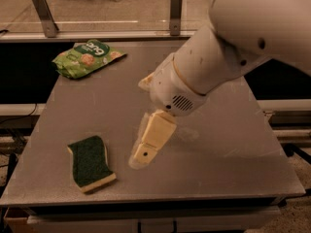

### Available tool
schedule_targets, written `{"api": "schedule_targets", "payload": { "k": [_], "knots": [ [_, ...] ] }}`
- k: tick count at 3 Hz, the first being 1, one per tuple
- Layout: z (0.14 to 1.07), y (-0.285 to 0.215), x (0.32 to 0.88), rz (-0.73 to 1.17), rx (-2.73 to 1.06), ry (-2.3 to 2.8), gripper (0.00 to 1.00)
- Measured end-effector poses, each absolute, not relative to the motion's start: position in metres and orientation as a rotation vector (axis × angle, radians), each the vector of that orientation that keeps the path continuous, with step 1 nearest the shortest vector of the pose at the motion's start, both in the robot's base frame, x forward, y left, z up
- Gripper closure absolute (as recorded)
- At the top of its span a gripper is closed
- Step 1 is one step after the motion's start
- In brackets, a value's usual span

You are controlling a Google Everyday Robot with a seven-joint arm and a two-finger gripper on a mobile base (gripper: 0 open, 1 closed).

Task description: Move sponge near green rice chip bag

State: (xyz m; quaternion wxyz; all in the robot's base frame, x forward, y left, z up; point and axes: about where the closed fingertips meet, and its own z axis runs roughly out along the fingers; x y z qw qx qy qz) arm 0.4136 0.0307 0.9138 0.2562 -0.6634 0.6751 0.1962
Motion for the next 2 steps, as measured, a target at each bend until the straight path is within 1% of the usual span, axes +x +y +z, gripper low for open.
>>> {"api": "schedule_targets", "payload": {
  "k": [1, 2],
  "knots": [
    [0.889, 0.061, 0.405, 0.555, -1.784, 1.836, 0.0],
    [0.863, 0.081, 0.404, 0.549, -1.751, 1.864, 0.0]
  ]
}}
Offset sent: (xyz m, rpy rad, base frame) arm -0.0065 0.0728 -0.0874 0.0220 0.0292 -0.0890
